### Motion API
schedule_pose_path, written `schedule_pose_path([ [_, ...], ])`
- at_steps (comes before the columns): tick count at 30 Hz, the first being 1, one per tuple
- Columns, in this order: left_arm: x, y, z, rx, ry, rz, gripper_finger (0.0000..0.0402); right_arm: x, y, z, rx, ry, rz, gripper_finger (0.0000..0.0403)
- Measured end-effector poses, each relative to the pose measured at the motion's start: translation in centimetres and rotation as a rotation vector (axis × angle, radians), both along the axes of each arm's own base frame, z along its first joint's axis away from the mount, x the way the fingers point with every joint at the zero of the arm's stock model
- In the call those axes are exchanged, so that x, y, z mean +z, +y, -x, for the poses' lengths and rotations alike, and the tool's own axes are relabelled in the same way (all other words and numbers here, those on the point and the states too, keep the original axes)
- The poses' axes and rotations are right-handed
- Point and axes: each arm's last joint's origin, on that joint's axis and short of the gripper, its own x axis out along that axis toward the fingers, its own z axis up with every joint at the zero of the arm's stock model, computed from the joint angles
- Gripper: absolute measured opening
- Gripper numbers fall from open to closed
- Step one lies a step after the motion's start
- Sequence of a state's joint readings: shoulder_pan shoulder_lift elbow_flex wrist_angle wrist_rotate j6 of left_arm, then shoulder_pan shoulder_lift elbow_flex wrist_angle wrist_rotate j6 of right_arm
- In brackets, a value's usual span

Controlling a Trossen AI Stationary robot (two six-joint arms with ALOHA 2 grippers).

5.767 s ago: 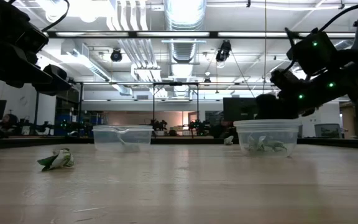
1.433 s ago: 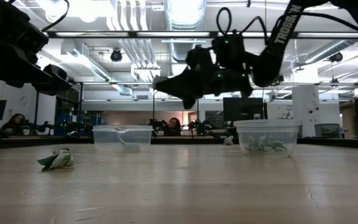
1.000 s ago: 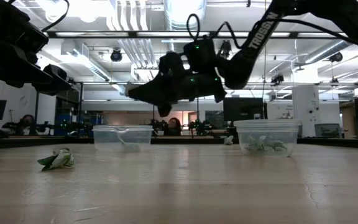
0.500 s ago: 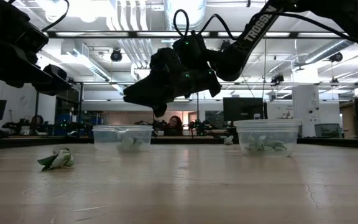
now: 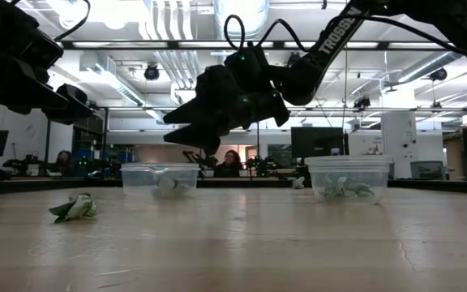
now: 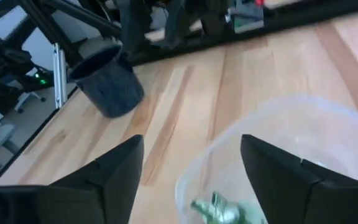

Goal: Pick and place Stevia / Truvia into bins
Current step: Put the white stevia packet into the left transparent container

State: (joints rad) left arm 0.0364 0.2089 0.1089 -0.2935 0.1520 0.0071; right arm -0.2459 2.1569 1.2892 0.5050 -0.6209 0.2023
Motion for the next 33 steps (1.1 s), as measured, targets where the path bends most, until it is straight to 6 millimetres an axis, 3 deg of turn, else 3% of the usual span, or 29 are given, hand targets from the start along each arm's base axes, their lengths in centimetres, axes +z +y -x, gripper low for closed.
schedule_pose_path([
  [13, 0.0, 0.0, 0.0, 0.0, 0.0, 0.0, 0.0209, 1.0, -3.0, 3.0, -0.094, 0.34, -0.026, 0.025],
  [26, 0.0, 0.0, 0.0, 0.0, -0.002, 0.0, 0.0209, -0.2, -4.7, 5.2, -0.652, 0.65, 0.215, 0.0228],
  [33, 0.0, 0.0, 0.0, 0.0, -0.001, 0.0, 0.0209, -0.4, -4.7, 5.5, -0.666, 0.705, 0.239, 0.023],
])
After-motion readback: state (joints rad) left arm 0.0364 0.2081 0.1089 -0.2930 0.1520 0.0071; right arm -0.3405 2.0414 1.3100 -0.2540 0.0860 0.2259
